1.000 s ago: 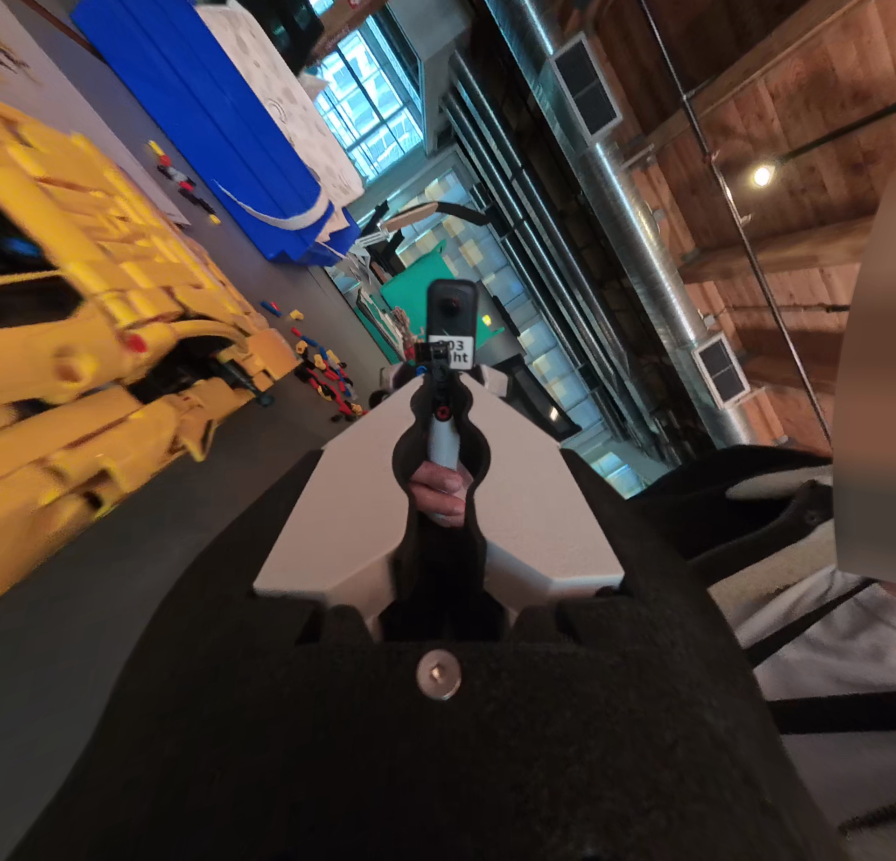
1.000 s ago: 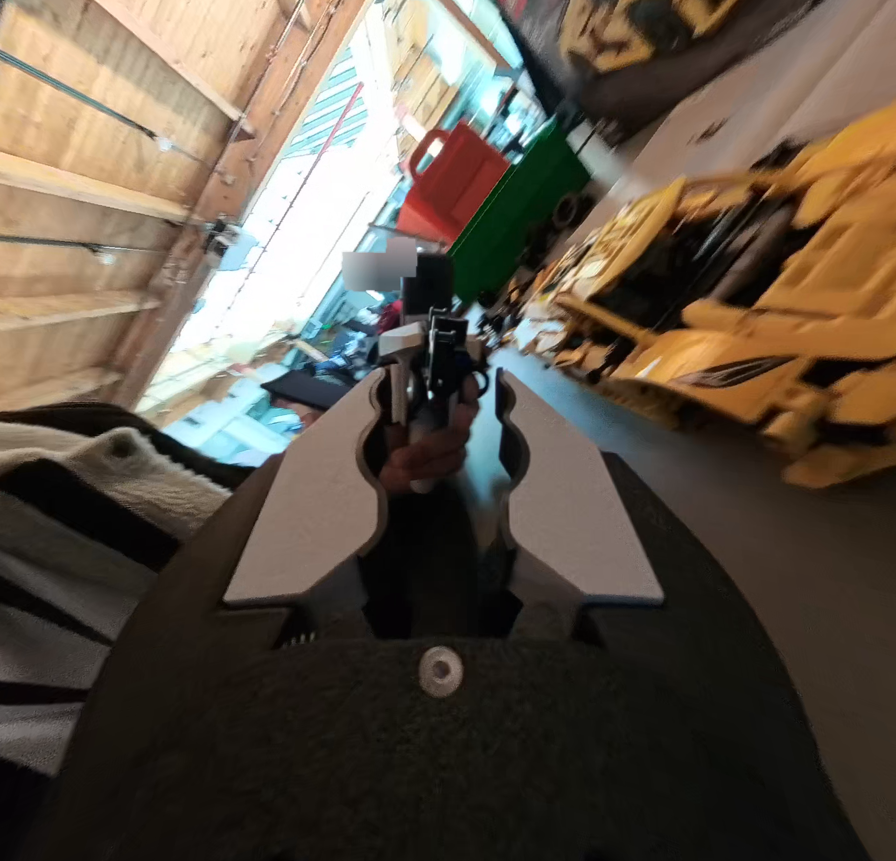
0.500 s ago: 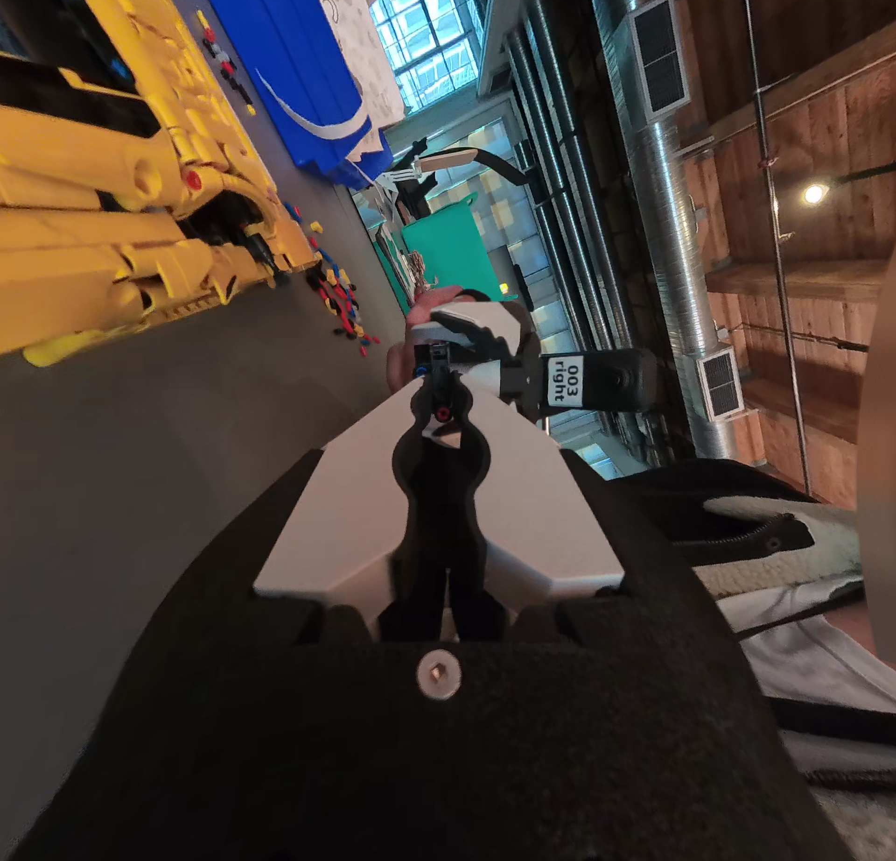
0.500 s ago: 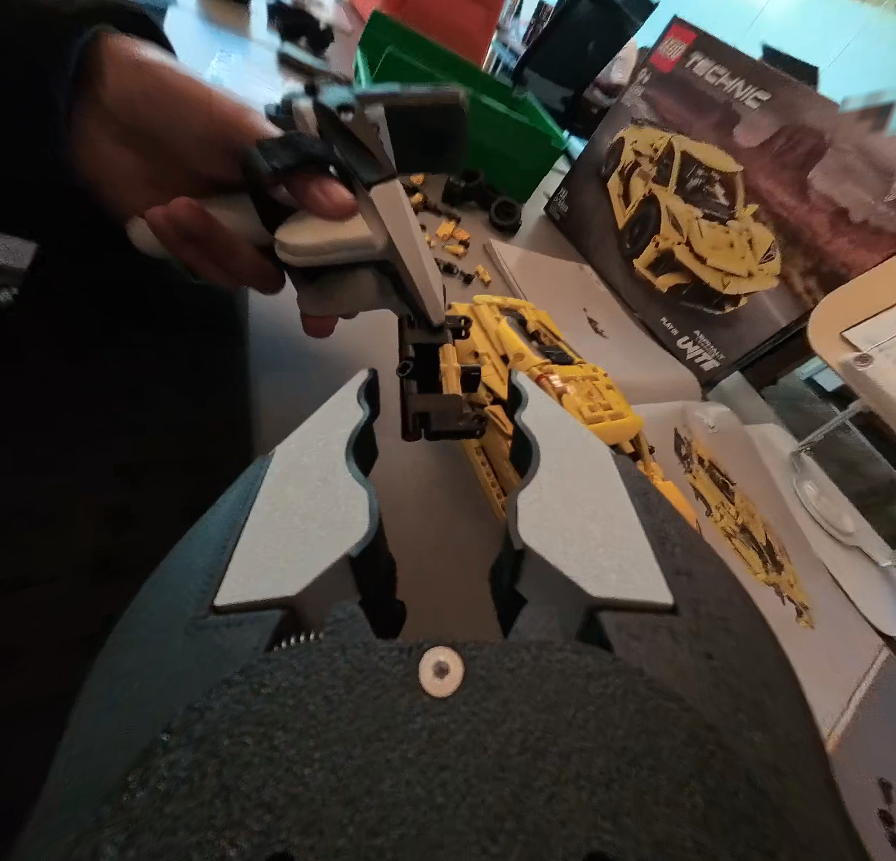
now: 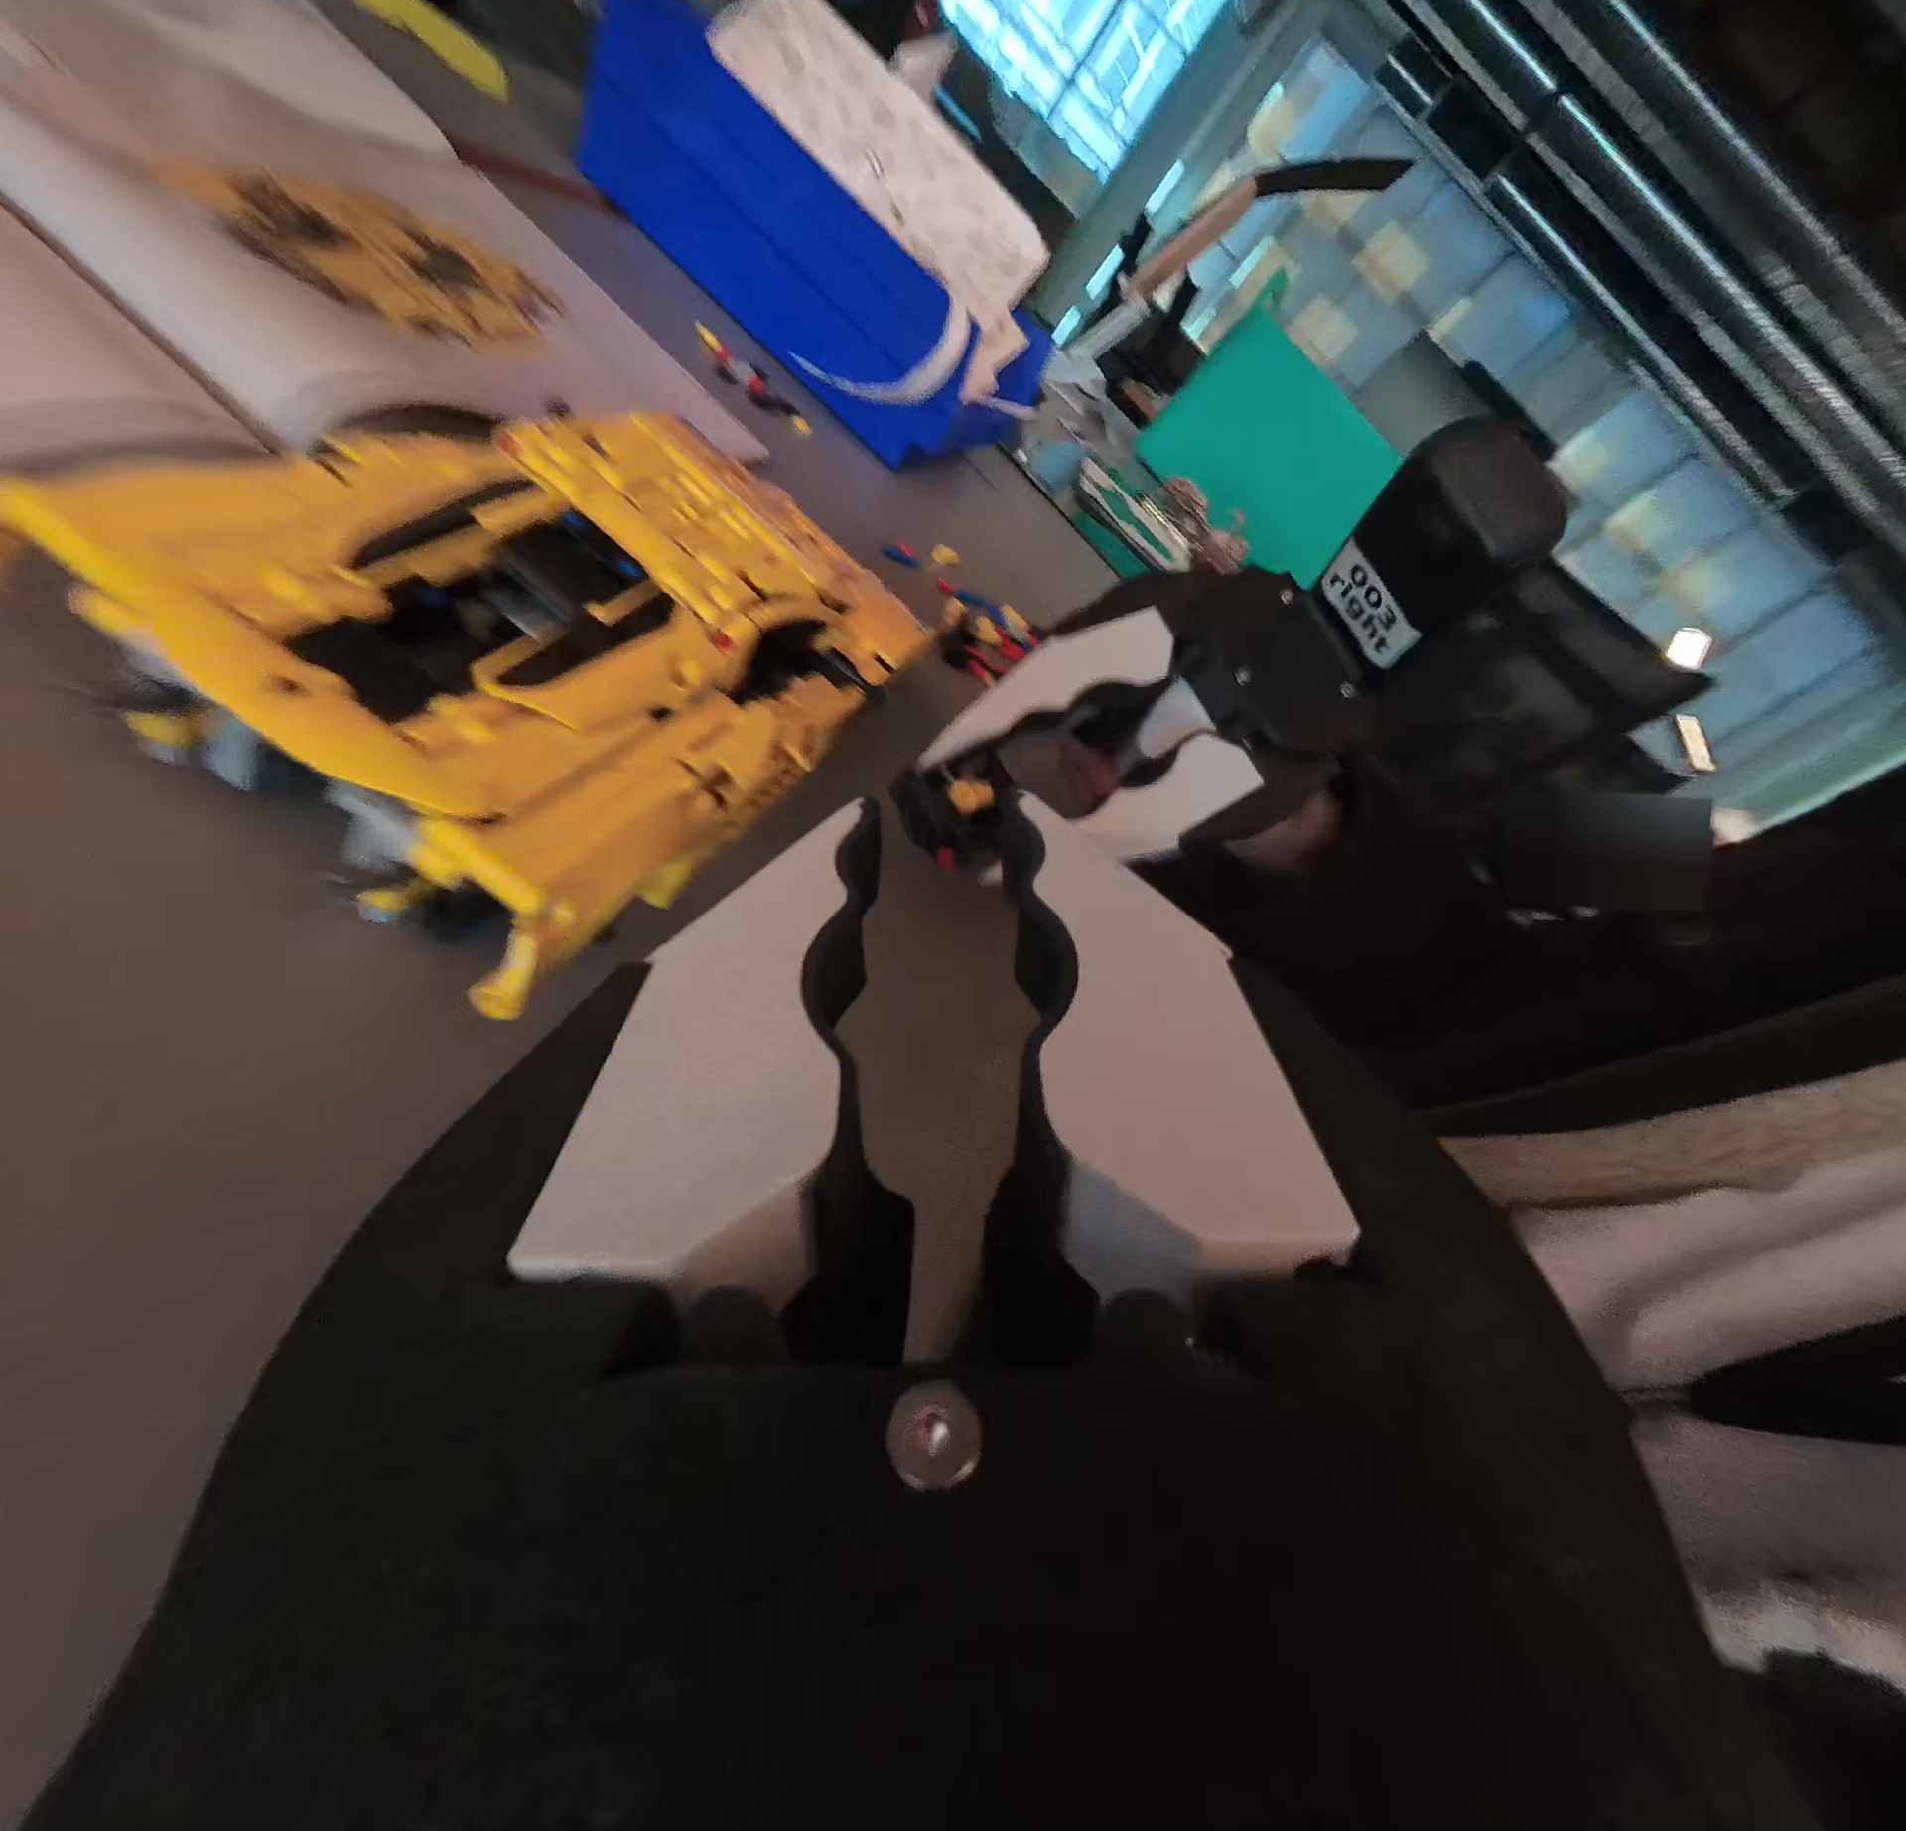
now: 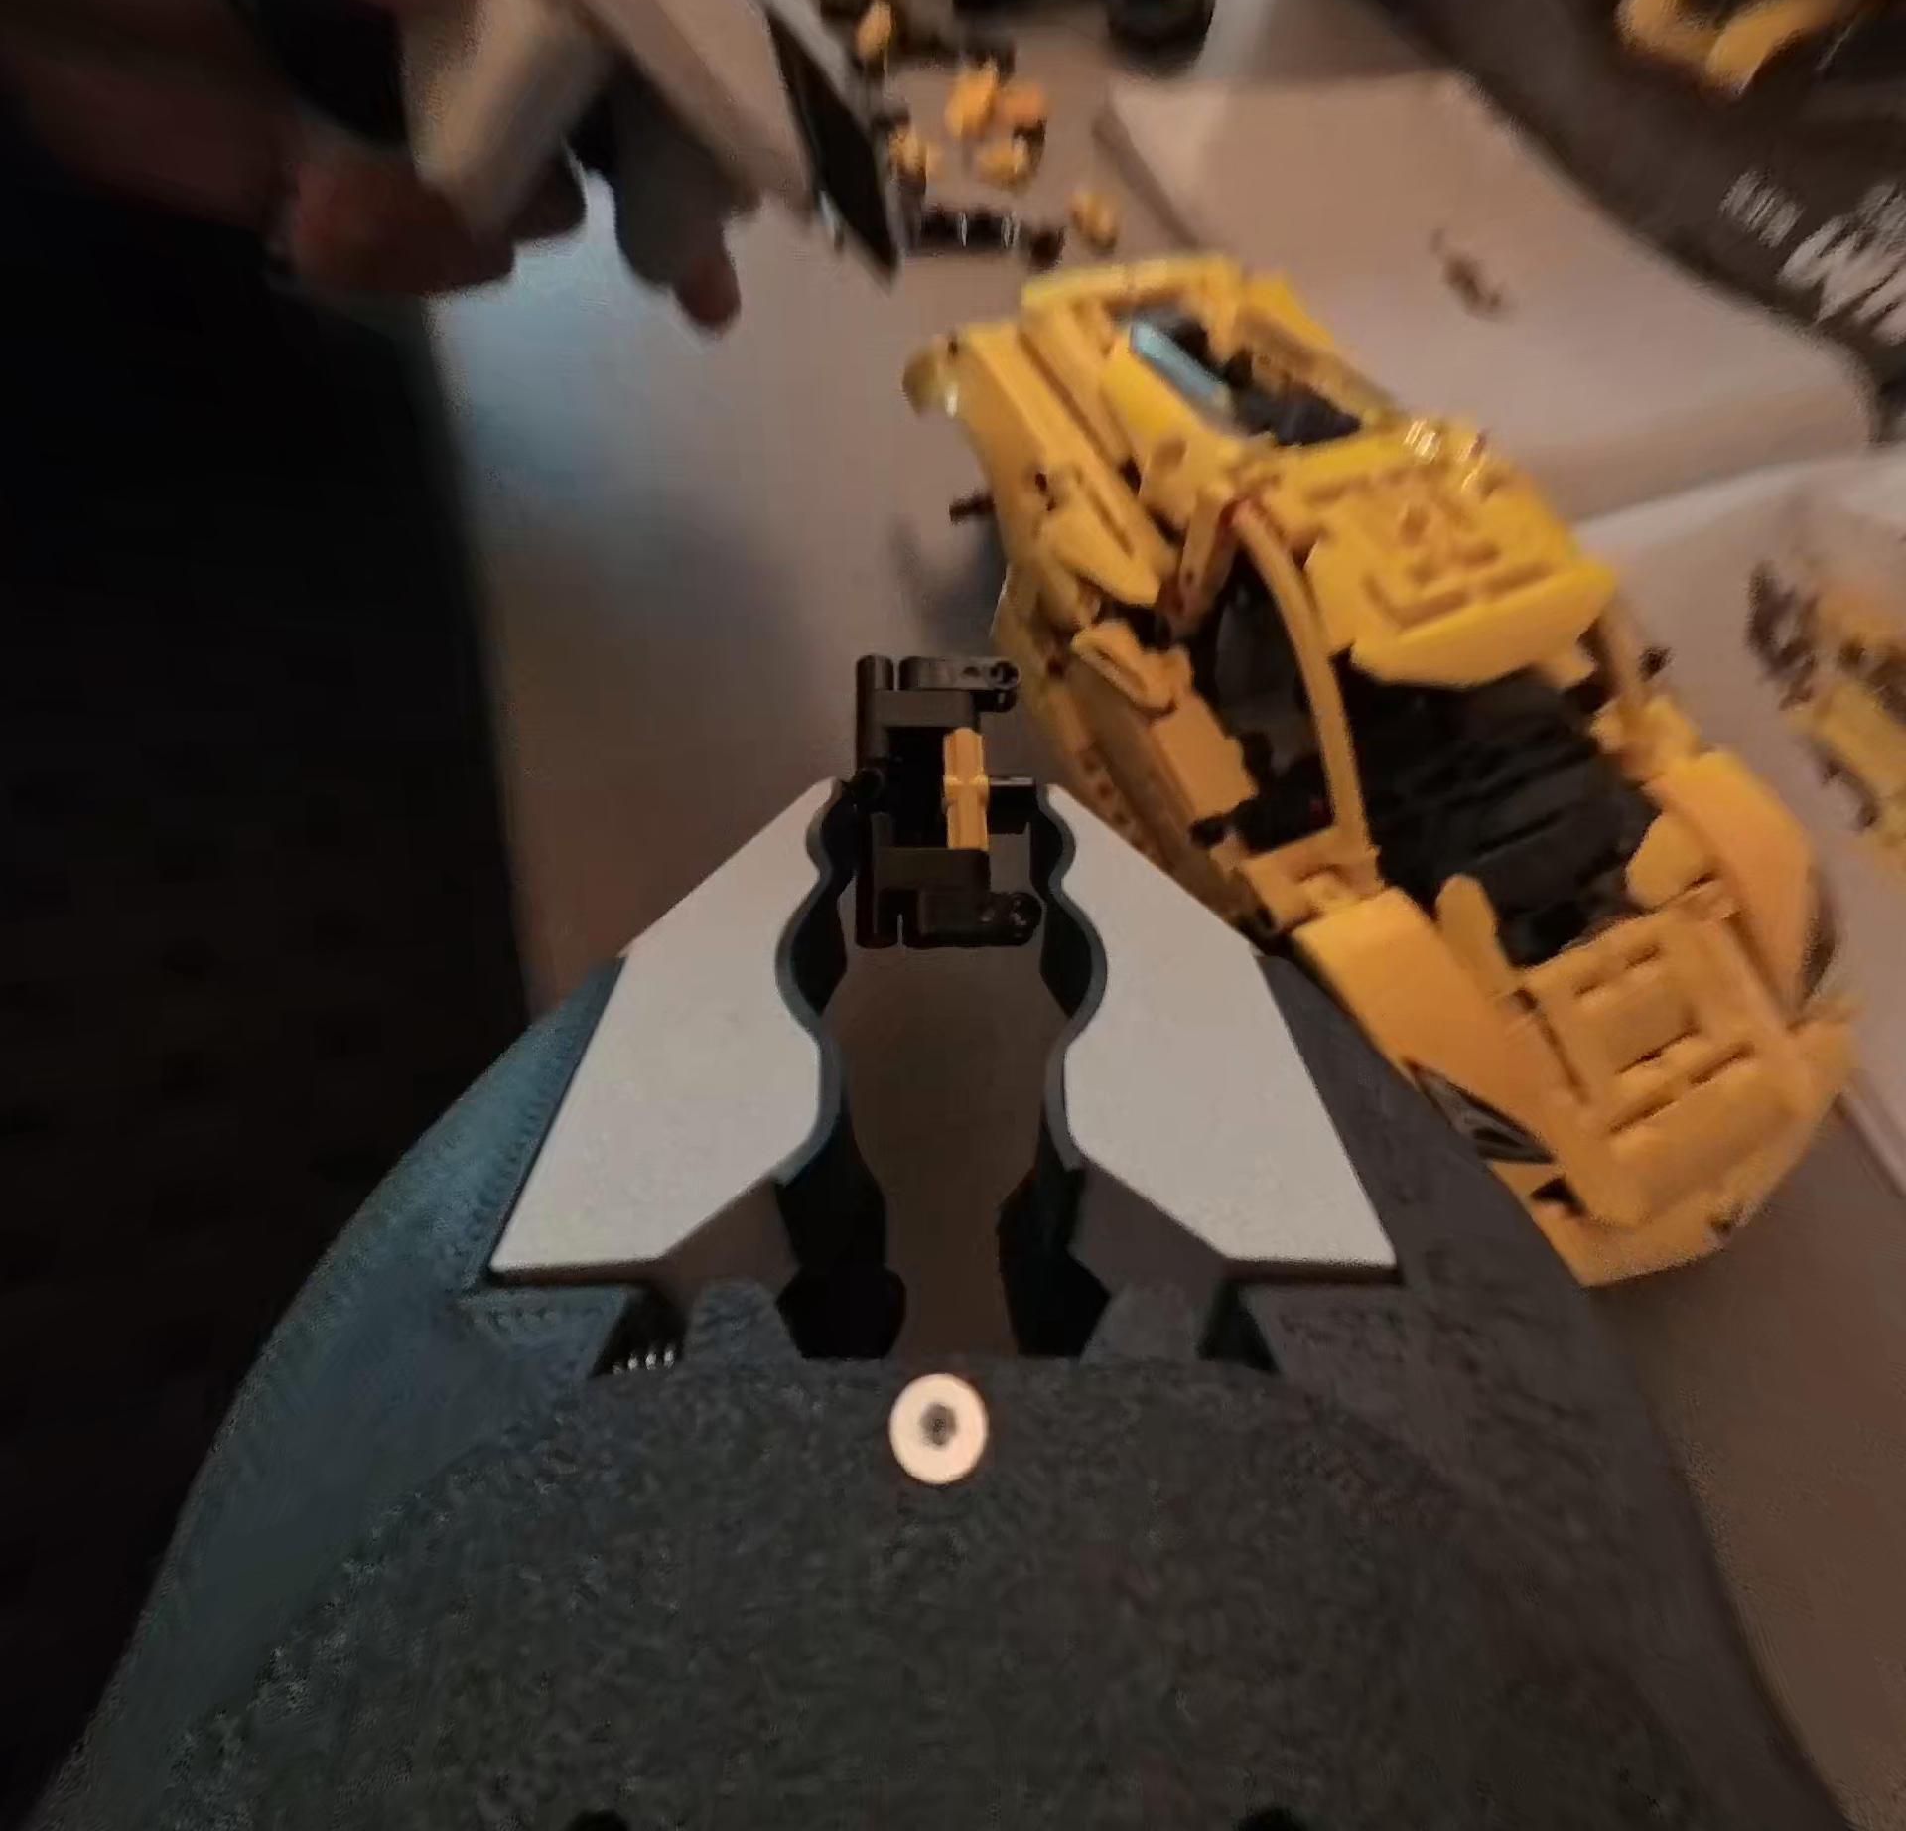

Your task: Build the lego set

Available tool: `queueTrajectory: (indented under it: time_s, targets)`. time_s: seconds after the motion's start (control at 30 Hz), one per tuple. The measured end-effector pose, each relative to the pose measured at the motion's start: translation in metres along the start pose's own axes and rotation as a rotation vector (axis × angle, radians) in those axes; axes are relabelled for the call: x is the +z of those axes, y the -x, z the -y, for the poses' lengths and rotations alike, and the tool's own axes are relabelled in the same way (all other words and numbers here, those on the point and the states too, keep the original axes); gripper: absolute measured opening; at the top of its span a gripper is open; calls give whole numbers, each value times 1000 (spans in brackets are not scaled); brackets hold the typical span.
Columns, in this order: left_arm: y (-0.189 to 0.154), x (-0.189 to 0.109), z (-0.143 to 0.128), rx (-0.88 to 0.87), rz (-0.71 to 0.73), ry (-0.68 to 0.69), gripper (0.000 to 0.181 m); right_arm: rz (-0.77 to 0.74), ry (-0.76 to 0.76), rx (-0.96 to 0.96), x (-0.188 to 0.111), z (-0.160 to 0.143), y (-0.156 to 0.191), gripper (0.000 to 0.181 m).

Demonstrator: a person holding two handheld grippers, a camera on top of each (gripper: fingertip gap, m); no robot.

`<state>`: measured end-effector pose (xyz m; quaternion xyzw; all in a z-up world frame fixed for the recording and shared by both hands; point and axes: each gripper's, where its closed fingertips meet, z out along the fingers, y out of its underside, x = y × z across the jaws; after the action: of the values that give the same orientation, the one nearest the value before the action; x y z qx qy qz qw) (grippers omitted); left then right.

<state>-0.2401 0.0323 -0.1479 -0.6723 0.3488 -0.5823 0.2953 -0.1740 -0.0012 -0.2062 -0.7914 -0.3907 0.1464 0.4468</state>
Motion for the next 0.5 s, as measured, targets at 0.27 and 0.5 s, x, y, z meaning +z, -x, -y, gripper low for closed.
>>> queueTrajectory:
  time_s: [0.27, 0.5]
  targets:
    - [35, -28, 34, 154, 132, -171, 22, 73, 122, 106, 13, -23, 7, 33]
    - [47, -36, 47, 145, 150, -248, 22, 49, 158, 49, 18, -31, 8, 33]
